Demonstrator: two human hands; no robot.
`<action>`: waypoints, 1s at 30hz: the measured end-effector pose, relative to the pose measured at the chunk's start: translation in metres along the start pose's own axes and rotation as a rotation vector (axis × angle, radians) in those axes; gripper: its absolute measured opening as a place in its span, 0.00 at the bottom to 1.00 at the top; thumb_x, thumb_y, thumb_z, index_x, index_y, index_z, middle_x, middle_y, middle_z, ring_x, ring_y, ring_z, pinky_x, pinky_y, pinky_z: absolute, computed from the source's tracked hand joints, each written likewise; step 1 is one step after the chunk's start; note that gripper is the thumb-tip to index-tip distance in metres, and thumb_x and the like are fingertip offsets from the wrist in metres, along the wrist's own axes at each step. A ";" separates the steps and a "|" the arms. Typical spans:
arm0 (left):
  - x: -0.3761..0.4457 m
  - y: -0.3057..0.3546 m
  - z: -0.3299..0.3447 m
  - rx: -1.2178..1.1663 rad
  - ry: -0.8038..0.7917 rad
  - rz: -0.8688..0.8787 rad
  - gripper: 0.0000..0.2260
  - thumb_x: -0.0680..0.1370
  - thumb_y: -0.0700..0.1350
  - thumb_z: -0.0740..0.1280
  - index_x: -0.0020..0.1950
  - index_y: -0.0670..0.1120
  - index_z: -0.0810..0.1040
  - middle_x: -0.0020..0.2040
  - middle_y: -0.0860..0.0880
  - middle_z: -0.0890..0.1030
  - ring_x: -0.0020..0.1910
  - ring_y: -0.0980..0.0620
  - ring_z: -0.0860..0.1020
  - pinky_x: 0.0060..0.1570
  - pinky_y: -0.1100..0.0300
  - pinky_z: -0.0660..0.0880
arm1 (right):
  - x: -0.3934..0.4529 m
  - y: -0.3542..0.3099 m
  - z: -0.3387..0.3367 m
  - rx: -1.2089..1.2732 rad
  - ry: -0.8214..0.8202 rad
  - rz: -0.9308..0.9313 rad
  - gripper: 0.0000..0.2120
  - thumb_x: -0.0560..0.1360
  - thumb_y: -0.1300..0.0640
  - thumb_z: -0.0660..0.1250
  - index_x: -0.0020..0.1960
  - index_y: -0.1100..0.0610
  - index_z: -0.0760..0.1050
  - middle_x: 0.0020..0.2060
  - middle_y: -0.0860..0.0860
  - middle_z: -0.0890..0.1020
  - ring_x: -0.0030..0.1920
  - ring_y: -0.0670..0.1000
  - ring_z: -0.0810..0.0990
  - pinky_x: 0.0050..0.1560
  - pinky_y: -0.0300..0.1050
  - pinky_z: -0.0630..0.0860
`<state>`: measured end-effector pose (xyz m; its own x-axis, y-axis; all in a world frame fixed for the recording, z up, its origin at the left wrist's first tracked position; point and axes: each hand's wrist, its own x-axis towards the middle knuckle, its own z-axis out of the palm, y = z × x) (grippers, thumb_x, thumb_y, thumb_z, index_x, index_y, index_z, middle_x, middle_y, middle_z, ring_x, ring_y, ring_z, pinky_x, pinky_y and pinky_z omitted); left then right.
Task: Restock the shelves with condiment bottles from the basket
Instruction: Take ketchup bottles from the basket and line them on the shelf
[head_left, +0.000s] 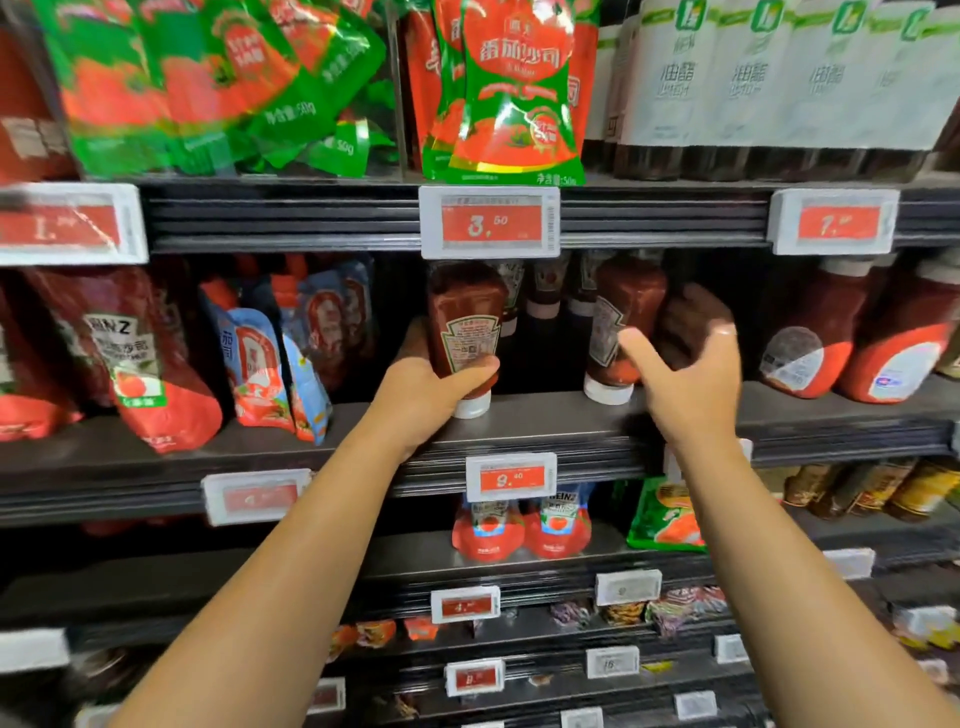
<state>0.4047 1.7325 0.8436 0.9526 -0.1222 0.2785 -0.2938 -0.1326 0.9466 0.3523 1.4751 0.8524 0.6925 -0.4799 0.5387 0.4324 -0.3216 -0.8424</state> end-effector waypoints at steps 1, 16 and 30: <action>0.000 0.000 -0.001 -0.009 0.025 0.014 0.29 0.62 0.62 0.79 0.58 0.63 0.71 0.48 0.63 0.85 0.47 0.62 0.84 0.44 0.68 0.79 | -0.012 -0.006 0.000 -0.002 0.086 -0.097 0.24 0.72 0.50 0.76 0.65 0.44 0.72 0.54 0.43 0.81 0.56 0.45 0.81 0.59 0.43 0.77; -0.015 0.004 -0.004 0.199 0.272 0.080 0.18 0.65 0.61 0.71 0.42 0.48 0.79 0.38 0.53 0.83 0.39 0.56 0.81 0.38 0.60 0.78 | -0.032 -0.021 0.101 0.217 -0.491 0.482 0.20 0.70 0.50 0.61 0.58 0.51 0.81 0.53 0.49 0.87 0.55 0.49 0.85 0.63 0.55 0.79; -0.021 0.011 -0.001 0.221 0.097 0.086 0.22 0.64 0.66 0.76 0.51 0.58 0.76 0.46 0.56 0.84 0.45 0.63 0.82 0.43 0.67 0.79 | -0.039 -0.006 0.090 0.175 -0.464 0.353 0.13 0.72 0.52 0.65 0.54 0.58 0.78 0.48 0.55 0.86 0.48 0.52 0.86 0.53 0.53 0.83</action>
<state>0.3816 1.7344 0.8486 0.9235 -0.0486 0.3804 -0.3735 -0.3393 0.8634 0.3746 1.5688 0.8353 0.9738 -0.1143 0.1964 0.1919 -0.0497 -0.9802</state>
